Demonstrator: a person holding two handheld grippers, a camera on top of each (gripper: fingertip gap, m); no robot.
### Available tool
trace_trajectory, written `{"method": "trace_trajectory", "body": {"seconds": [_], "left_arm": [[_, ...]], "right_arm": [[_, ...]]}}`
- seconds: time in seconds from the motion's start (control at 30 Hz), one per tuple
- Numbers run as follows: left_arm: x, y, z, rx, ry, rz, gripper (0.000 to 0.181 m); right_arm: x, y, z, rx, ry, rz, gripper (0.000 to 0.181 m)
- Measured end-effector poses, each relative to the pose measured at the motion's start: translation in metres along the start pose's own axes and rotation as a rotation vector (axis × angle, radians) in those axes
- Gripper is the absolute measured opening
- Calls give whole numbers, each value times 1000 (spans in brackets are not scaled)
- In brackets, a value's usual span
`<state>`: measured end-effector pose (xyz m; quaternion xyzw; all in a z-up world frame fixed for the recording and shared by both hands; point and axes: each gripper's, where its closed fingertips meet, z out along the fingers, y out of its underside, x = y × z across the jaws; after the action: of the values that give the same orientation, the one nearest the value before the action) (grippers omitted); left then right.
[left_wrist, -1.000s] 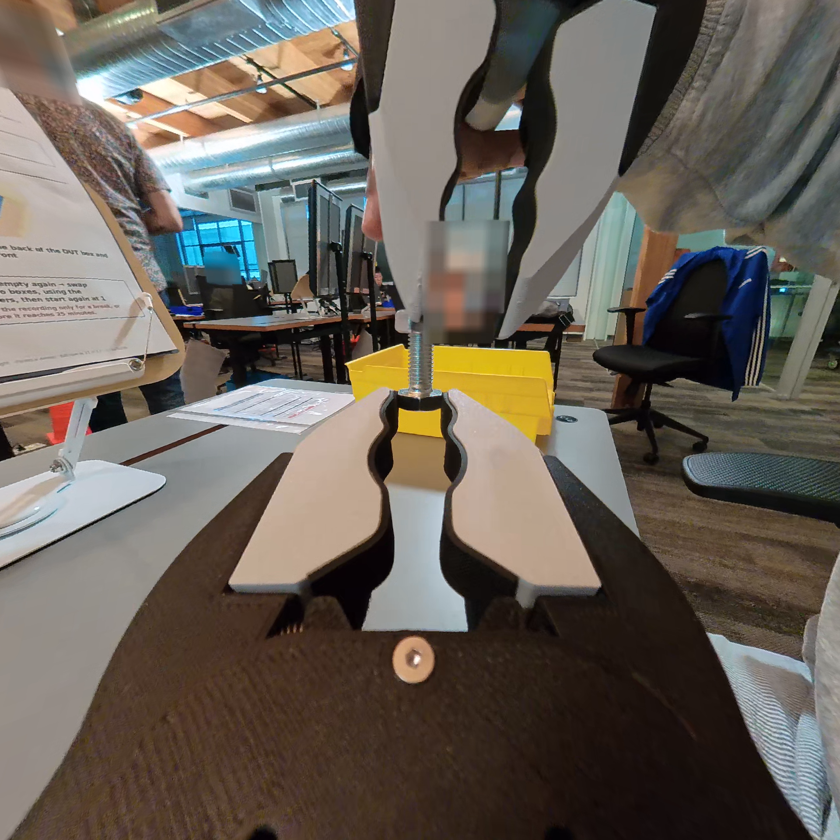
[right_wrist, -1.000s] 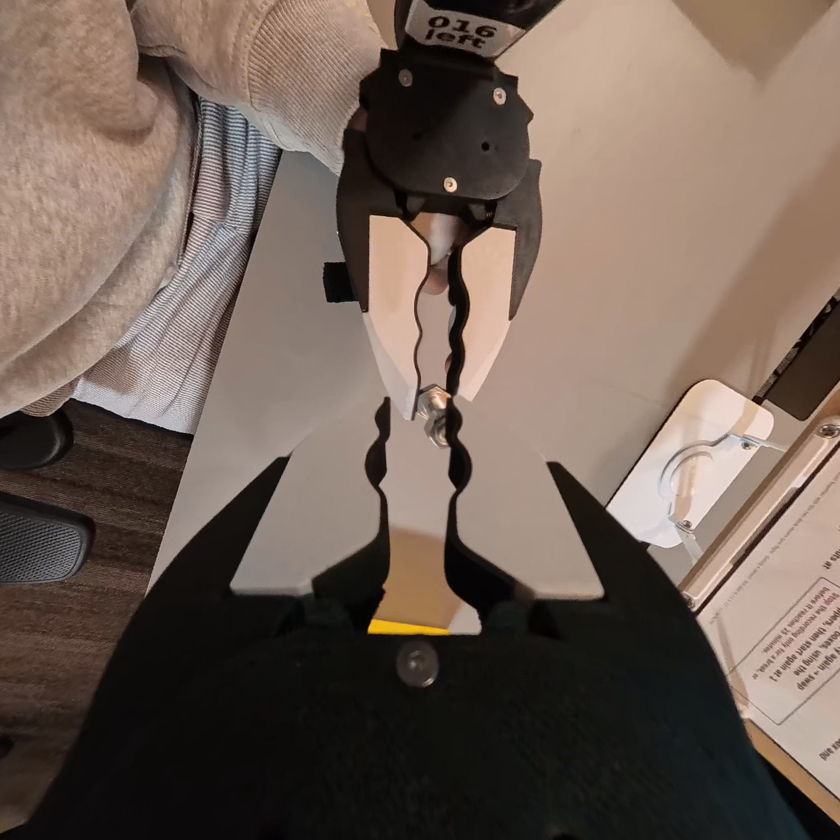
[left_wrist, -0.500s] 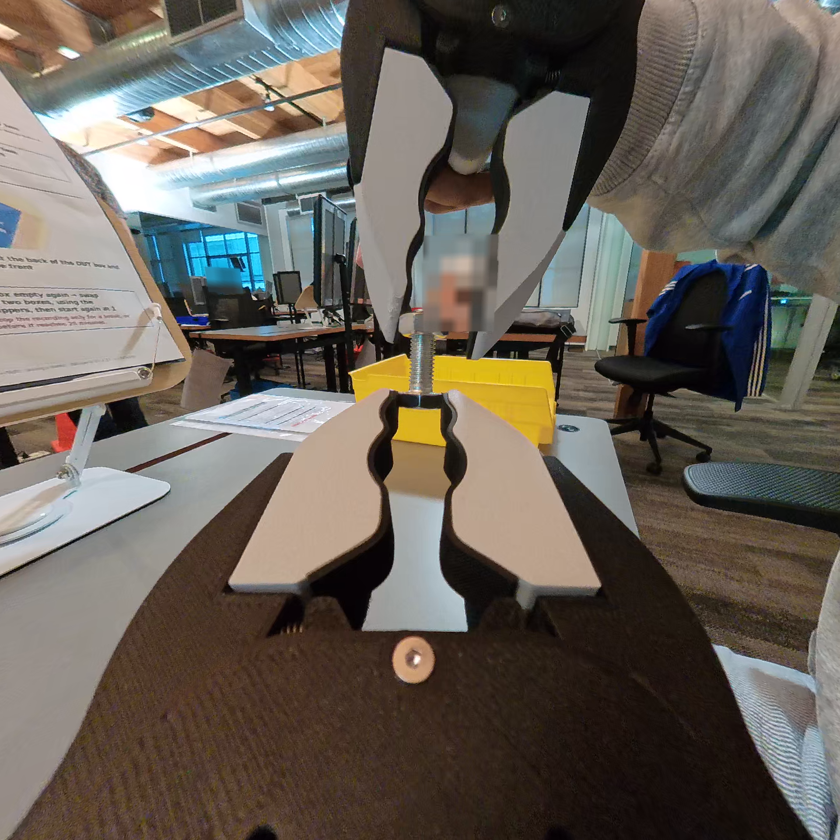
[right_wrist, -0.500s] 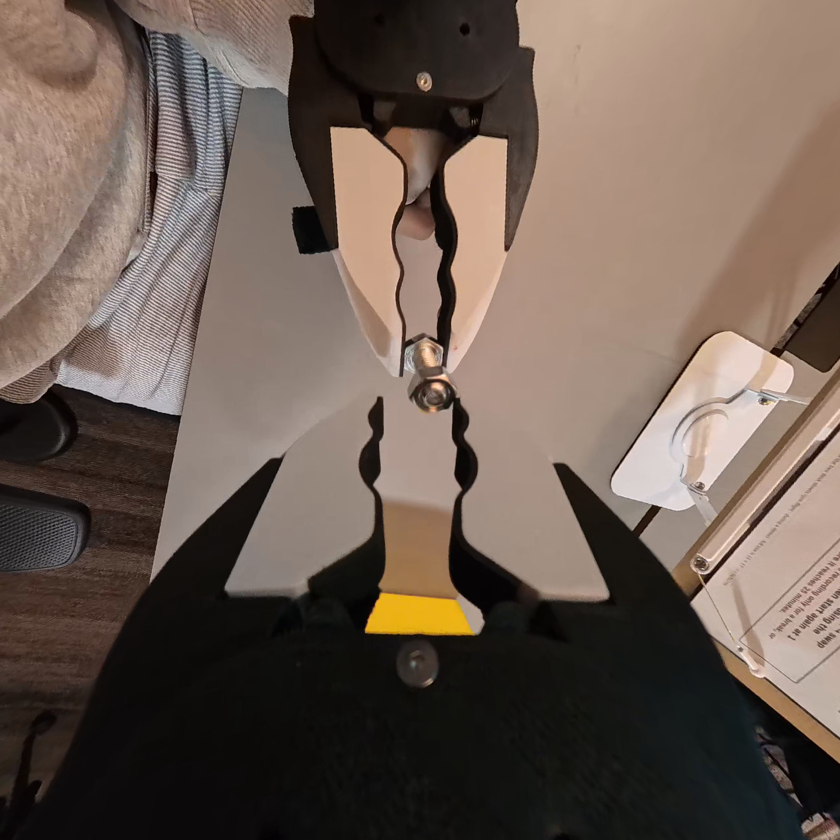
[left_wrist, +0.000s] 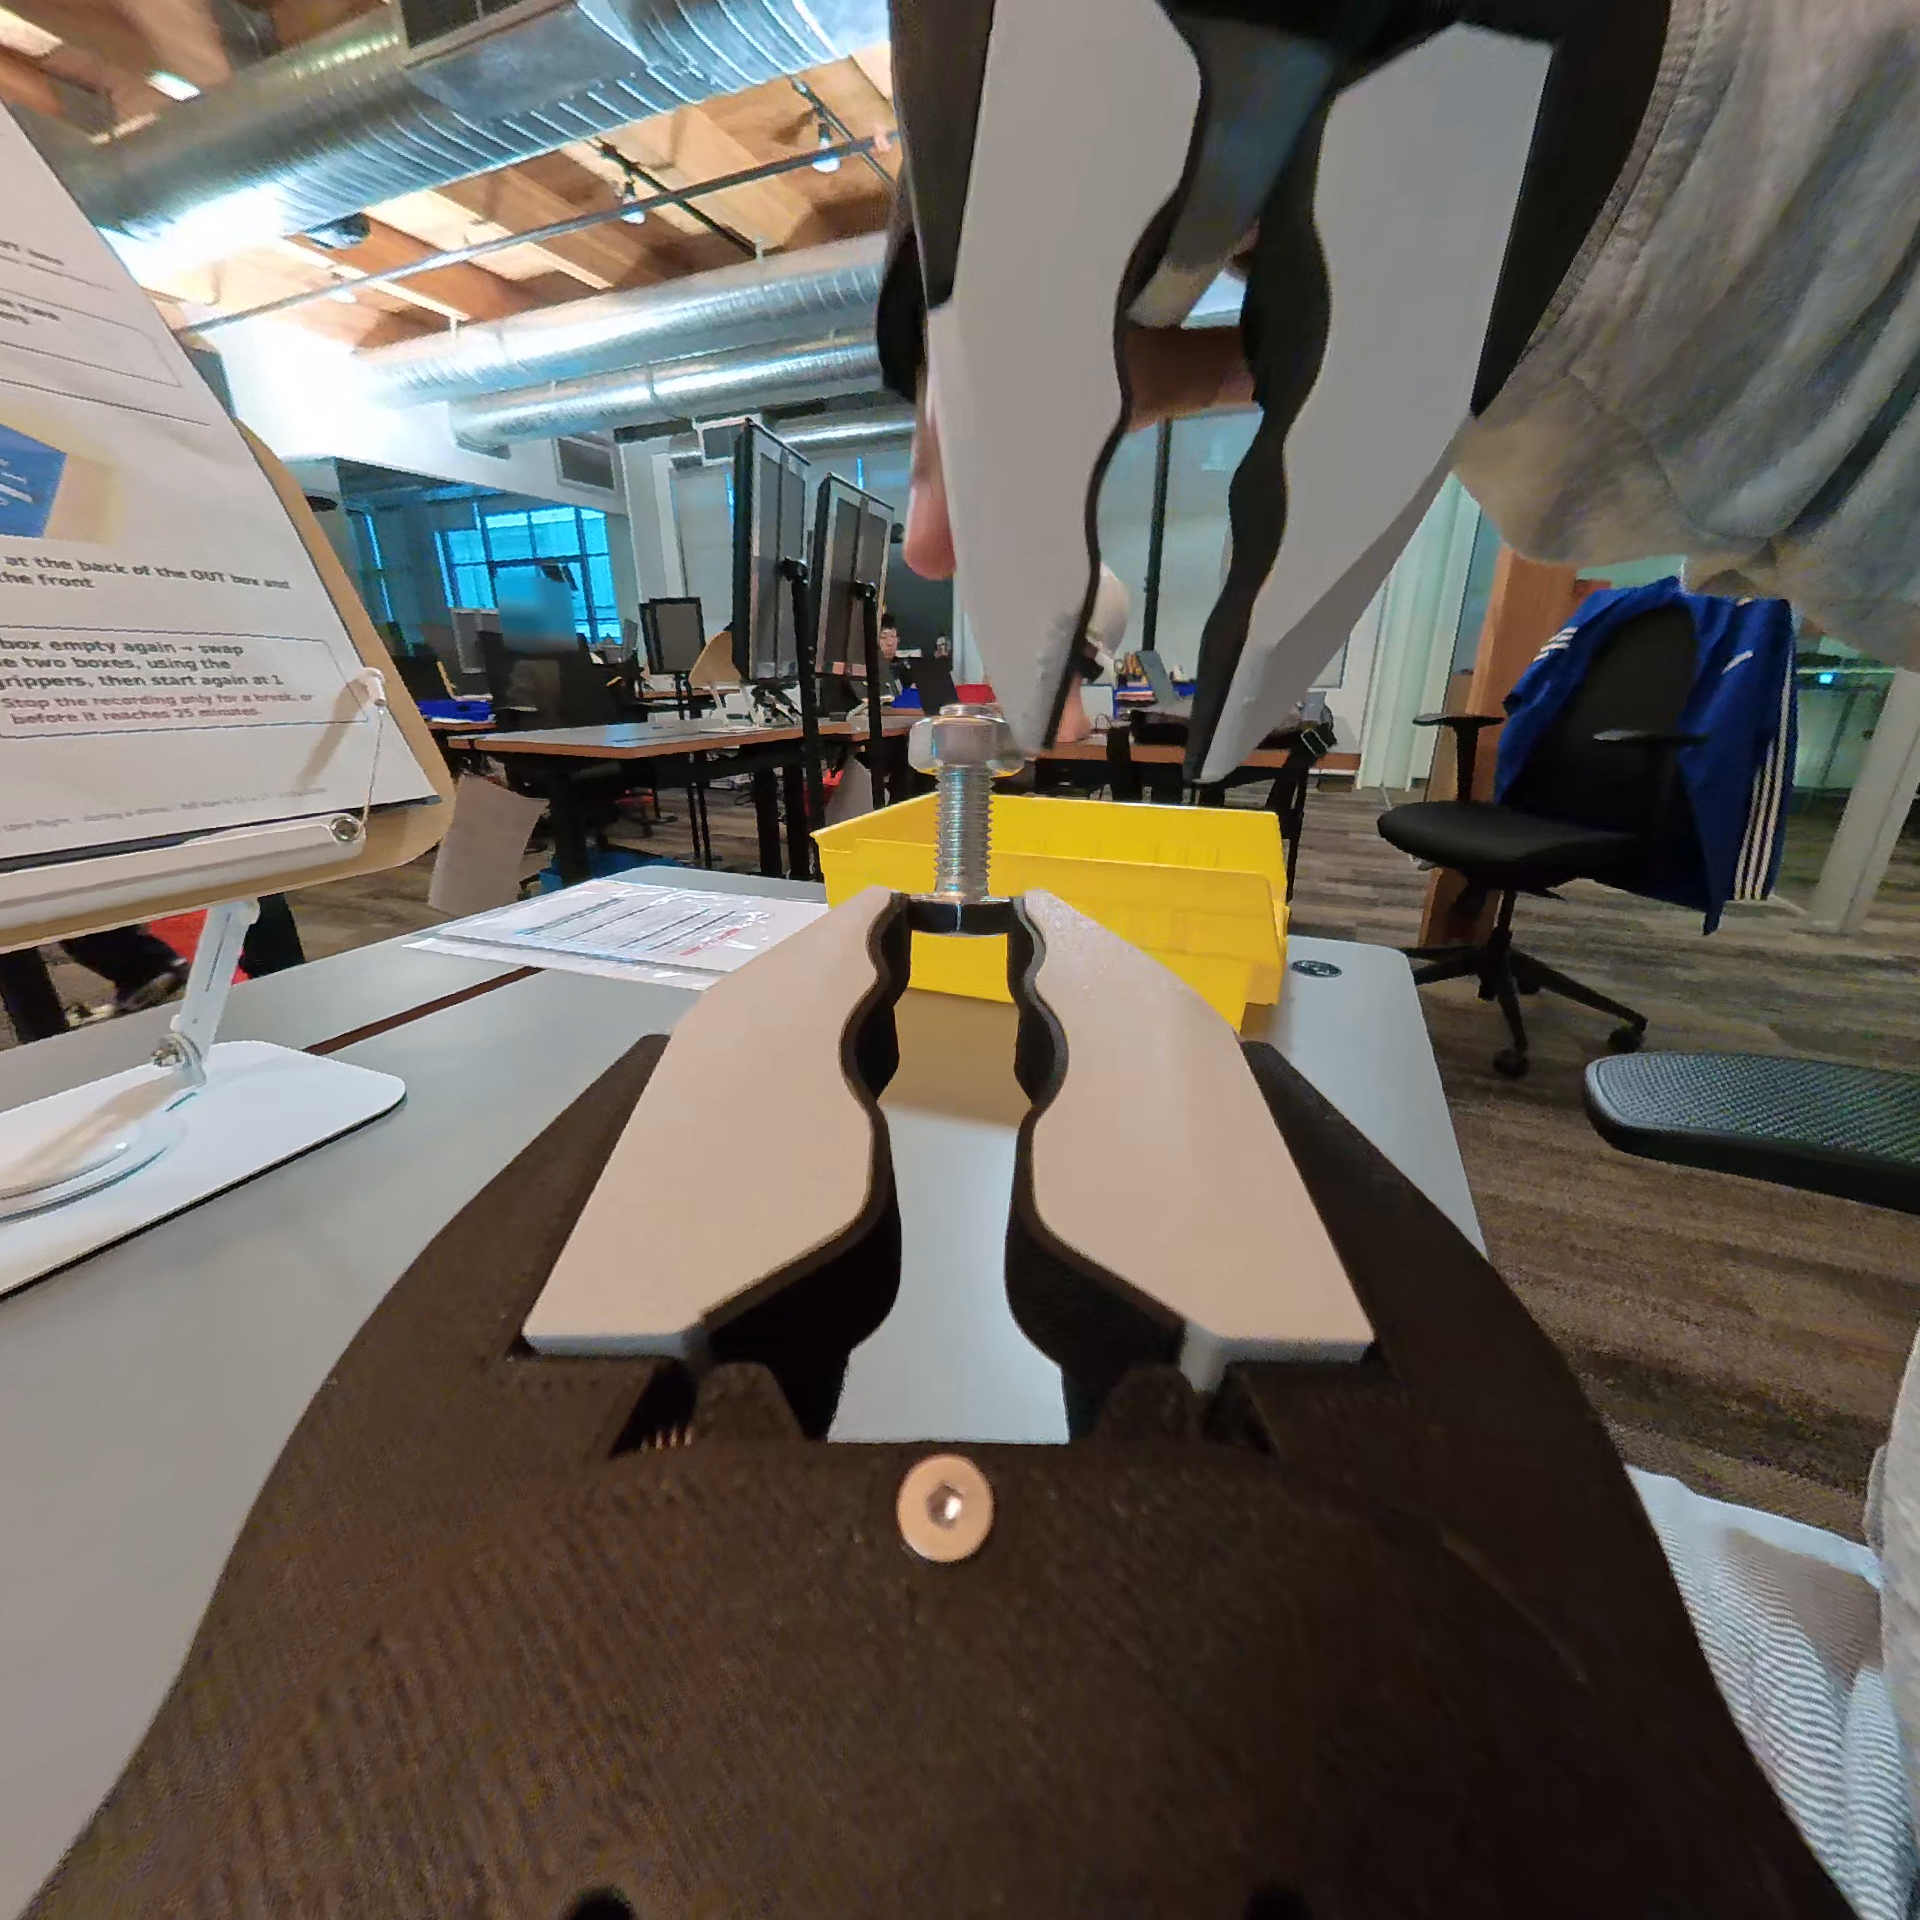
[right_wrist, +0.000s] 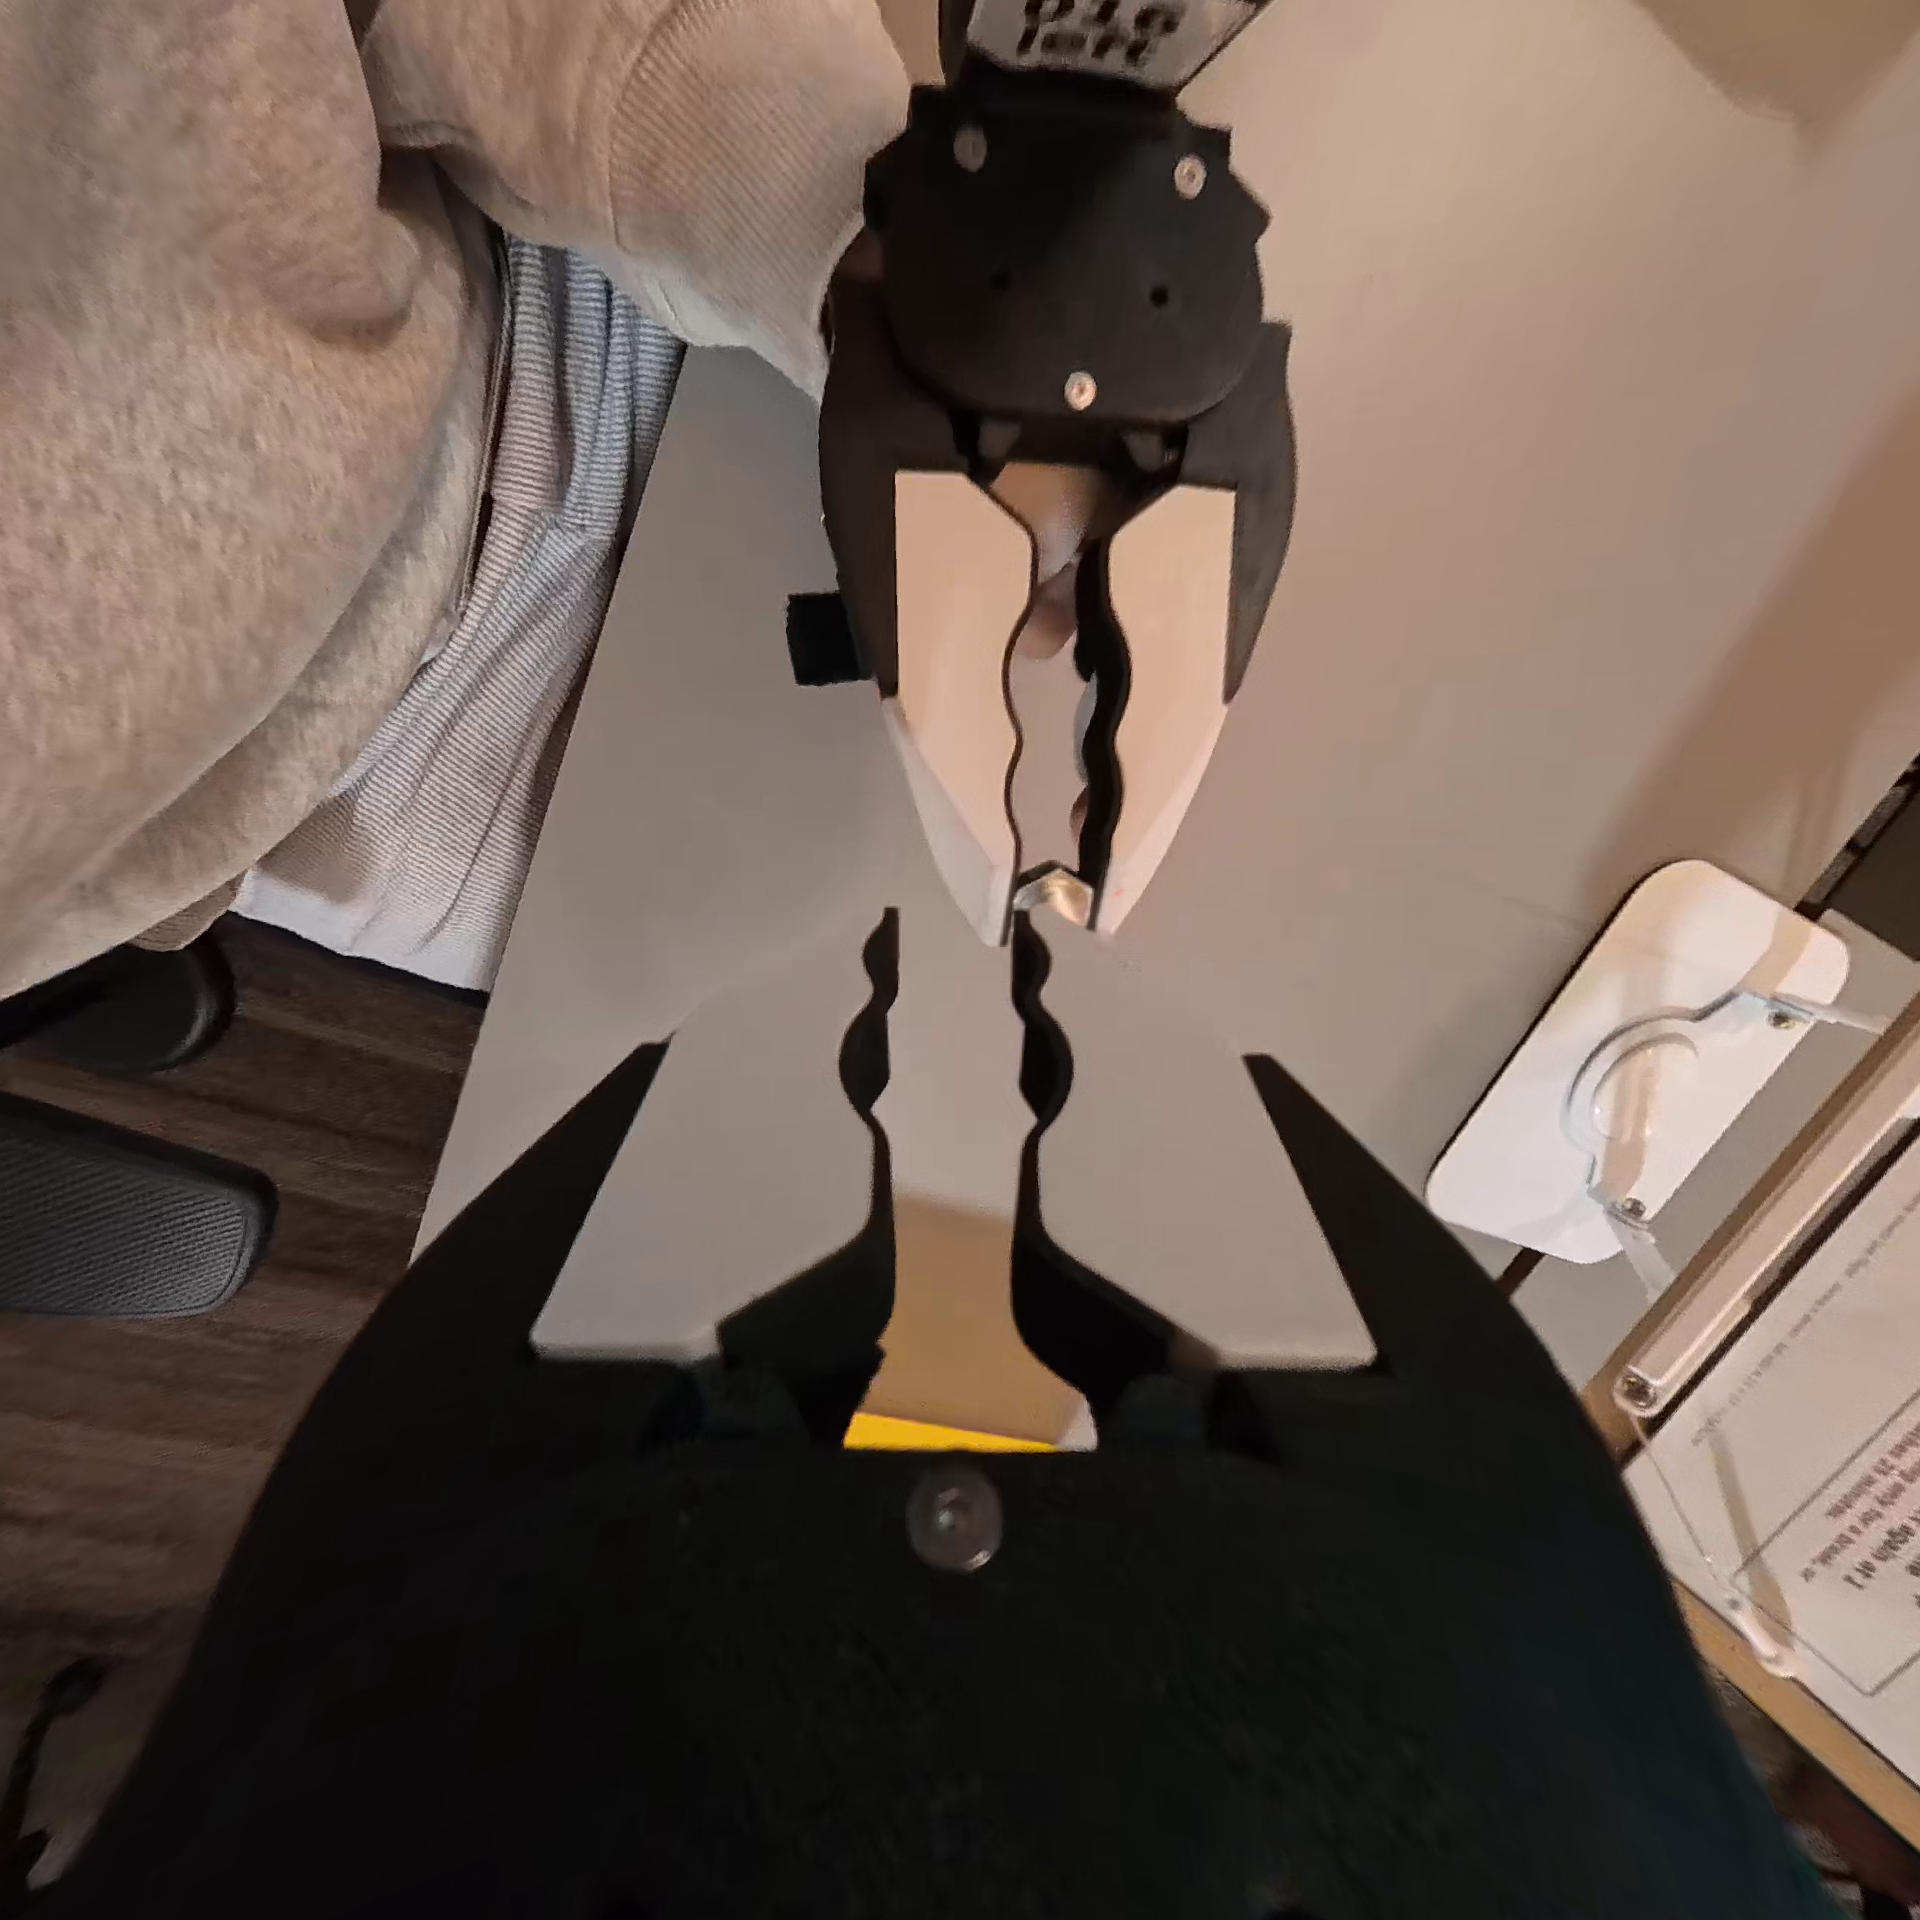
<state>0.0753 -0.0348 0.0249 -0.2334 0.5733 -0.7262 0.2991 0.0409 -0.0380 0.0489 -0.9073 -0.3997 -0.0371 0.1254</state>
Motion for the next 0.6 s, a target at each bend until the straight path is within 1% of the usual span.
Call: {"method": "trace_trajectory", "body": {"seconds": [0.17,0.3,0.43,0.5,0.6], "left_arm": [[-1,1,0,-9,-6,6,19],[1,-1,-1,6,3,10,19],[-1,-3,-1,17,-2,-2,19],[-4,-3,-2,19,-18,-5,19],[-4,-4,-3,27,-17,-17,19]], "right_arm": [[11,5,3,-32,56,-19,28],[15,19,8,-87,76,-12,35],[15,27,7,-96,69,24,33],[13,29,6,-102,58,33,27],[10,31,4,-99,65,36,26]]}}
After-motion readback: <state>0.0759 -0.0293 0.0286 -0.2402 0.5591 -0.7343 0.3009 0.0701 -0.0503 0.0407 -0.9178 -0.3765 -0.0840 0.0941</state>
